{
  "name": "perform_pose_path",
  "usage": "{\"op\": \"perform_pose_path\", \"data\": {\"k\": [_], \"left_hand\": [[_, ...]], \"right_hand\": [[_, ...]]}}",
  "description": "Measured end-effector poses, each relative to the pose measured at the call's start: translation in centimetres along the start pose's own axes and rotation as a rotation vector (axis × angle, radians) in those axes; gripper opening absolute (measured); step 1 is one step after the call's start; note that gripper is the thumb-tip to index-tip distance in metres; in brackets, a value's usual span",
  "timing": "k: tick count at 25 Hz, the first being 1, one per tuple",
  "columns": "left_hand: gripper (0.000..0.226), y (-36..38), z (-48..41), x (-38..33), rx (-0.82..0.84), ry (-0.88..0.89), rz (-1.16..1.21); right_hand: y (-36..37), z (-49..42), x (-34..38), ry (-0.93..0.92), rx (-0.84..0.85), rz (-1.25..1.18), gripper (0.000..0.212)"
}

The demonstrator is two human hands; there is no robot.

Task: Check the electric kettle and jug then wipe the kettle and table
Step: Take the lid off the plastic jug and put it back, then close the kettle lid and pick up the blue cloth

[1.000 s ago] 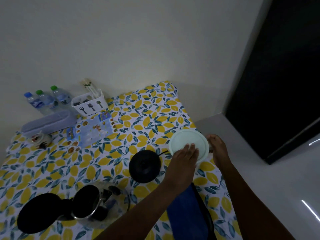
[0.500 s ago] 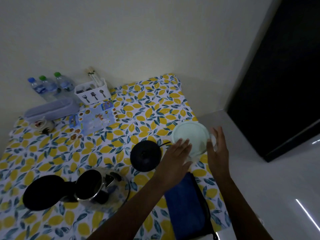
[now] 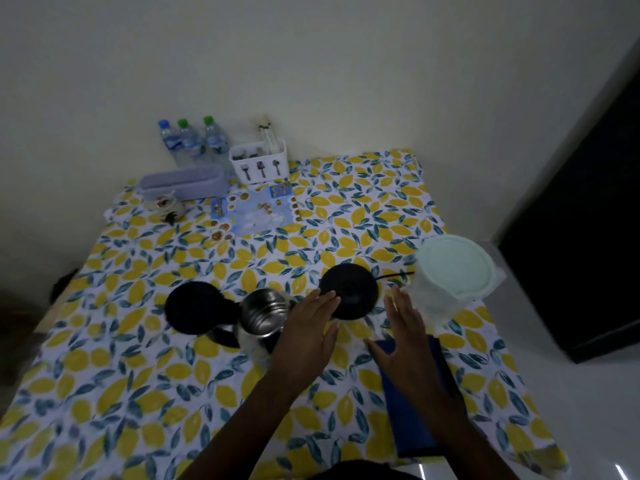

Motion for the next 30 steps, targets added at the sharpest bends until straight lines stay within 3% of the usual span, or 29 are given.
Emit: {"op": "perform_pose_path", "data": {"k": [7, 11, 13, 16, 19, 23, 27, 30], "left_hand": [[0.044, -8.0, 5.0, 6.6, -0.196, -0.118, -0.047], [0.05, -11.8, 6.3, 10.2, -0.356, -0.224, -0.129], [0.063, -12.8, 7.0, 11.8, -0.378, -0.336, -0.018], [0.075, -13.3, 7.5, 13.3, -0.309, -0.482, 0.421], [0.07, -13.7, 6.8, 13.1, -0.242, -0.335, 0.56], [0.065, -13.0, 3.4, 10.4, -0.093, -0.13, 0.474], [0.07, -10.2, 1.1, 8.8, 0.109, -0.07, 0.315], [0.074, -8.5, 0.6, 8.9, 0.167, -0.034, 0.157]], "right_hand": [[5.1, -0.4, 10.0, -0.164, 0.171, 0.004, 0.092], [7.5, -1.0, 13.2, -0.115, 0.203, -0.02, 0.101], [8.3, -1.2, 13.9, -0.06, 0.209, -0.051, 0.107], [9.0, -1.7, 13.9, 0.023, 0.208, -0.062, 0.113], [9.3, -1.9, 13.6, 0.087, 0.212, -0.1, 0.116], [8.9, -1.2, 12.5, 0.092, 0.194, -0.172, 0.115], [8.3, -1.1, 11.6, 0.047, 0.228, -0.169, 0.11], [8.0, -1.6, 11.4, 0.001, 0.232, -0.152, 0.104]]}}
Point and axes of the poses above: each hand's wrist, its own z-axis away from the middle knuckle, its own y-axis out of the palm, x = y × z, the point moved 2 cm from there along -z, towards the middle knuckle, and after that the axes turned 6 degrees about z, right-handed, at the moved point
